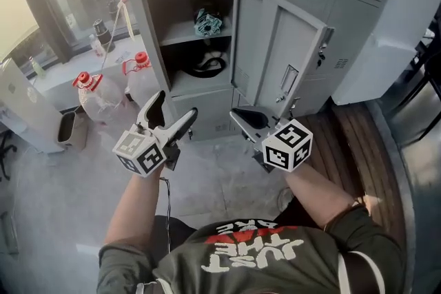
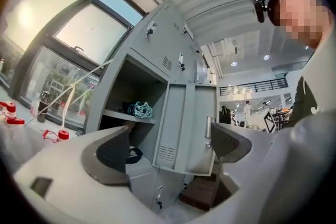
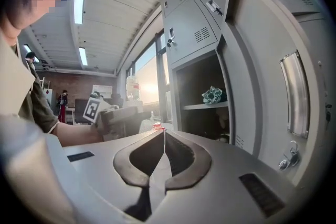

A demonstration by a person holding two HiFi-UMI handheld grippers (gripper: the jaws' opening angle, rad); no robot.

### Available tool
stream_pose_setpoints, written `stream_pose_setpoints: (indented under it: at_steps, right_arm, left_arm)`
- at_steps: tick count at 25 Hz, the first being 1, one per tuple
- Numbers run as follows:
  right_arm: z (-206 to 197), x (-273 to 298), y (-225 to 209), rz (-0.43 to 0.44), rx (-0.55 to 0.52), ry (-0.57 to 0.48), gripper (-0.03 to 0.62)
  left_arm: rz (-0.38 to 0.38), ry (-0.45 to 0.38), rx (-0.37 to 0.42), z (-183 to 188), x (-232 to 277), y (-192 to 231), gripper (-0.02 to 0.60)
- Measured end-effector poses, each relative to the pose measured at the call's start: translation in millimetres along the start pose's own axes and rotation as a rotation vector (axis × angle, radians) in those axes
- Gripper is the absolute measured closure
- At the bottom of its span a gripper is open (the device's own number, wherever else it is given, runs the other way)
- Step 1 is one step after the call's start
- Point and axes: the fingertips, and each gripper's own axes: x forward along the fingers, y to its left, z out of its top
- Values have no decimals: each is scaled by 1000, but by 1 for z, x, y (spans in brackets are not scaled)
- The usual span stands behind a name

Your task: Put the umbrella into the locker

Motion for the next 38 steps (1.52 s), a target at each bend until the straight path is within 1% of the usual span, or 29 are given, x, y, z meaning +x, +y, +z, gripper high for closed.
stream_pose_setpoints:
  at_steps: [2, 6, 9, 12, 13, 16, 19, 23, 27, 33, 36, 38]
  right_arm:
    - [0, 0, 2, 6, 5, -14, 560]
    - [-2, -1, 6, 14, 11, -34, 560]
    - [-7, -4, 6, 8, 14, -35, 560]
    - [-14, -8, 4, -10, 28, -31, 560]
    - [-17, -9, 4, -15, 31, -27, 560]
    - [-25, -12, 4, -24, 33, -17, 561]
    - [-30, -14, 5, -29, 35, -16, 562]
    - [-29, -14, 7, -31, 32, -26, 562]
    - [-25, -15, 8, -29, 19, -36, 562]
    - [-27, -16, 8, -32, 7, -34, 562]
    - [-25, -17, 10, -29, -19, -35, 562]
    - [-24, -17, 11, -29, -48, -34, 562]
  left_arm:
    - [42, -20, 0, -1, -34, -1, 130]
    - [109, -40, -26, -7, -90, -6, 302]
    - [120, -32, -40, -20, -119, -10, 360]
    - [117, -8, -45, -34, -137, -17, 434]
    - [118, -1, -48, -38, -141, -18, 461]
    - [117, -4, -65, -44, -145, -21, 566]
    - [102, -6, -47, -43, -141, -25, 574]
    - [119, -3, 2, -42, -140, -20, 574]
    - [115, -10, -6, -36, -132, -20, 574]
    - [116, 3, -12, -38, -129, -19, 574]
    - [98, 10, -3, -38, -128, -21, 574]
    - [104, 12, -7, -40, -128, -21, 574]
